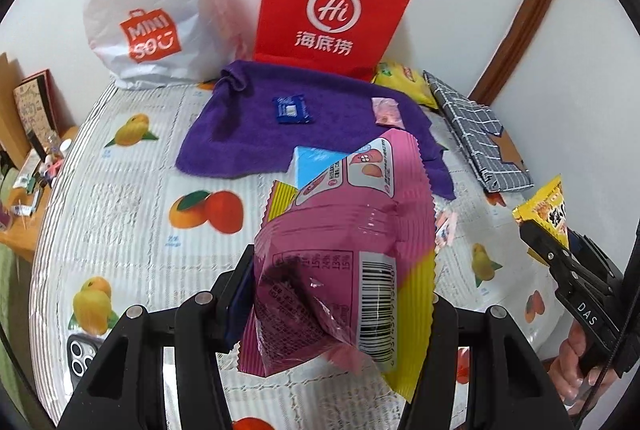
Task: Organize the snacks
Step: 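Lift the pink chip bag with the left gripper while the right holds the yellow bag, then carry the pink and yellow chip bags over the purple towel with both grippers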
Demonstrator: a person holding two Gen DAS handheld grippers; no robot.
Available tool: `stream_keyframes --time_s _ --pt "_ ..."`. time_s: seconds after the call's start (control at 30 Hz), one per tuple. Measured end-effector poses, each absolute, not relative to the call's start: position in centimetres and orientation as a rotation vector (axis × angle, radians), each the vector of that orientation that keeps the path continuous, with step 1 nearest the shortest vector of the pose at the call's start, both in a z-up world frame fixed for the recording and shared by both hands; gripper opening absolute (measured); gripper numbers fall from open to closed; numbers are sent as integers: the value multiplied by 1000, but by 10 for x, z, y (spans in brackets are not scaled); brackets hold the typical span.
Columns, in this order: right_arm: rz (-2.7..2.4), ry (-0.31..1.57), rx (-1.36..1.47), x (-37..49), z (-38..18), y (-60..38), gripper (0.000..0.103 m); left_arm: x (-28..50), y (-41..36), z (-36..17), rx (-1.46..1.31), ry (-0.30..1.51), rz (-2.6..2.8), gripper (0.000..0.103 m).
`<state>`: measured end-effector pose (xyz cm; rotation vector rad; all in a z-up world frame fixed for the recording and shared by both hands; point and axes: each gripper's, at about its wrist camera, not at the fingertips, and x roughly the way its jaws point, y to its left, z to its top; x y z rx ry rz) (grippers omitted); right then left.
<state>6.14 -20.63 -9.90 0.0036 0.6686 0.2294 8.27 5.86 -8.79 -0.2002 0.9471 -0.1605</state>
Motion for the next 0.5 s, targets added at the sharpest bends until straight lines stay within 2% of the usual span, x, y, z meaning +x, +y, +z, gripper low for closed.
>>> stream_keyframes --time_s 0.5 --pt "238 646 0 107 -78 -196 53 122 46 -60 -178 904 -182 53"
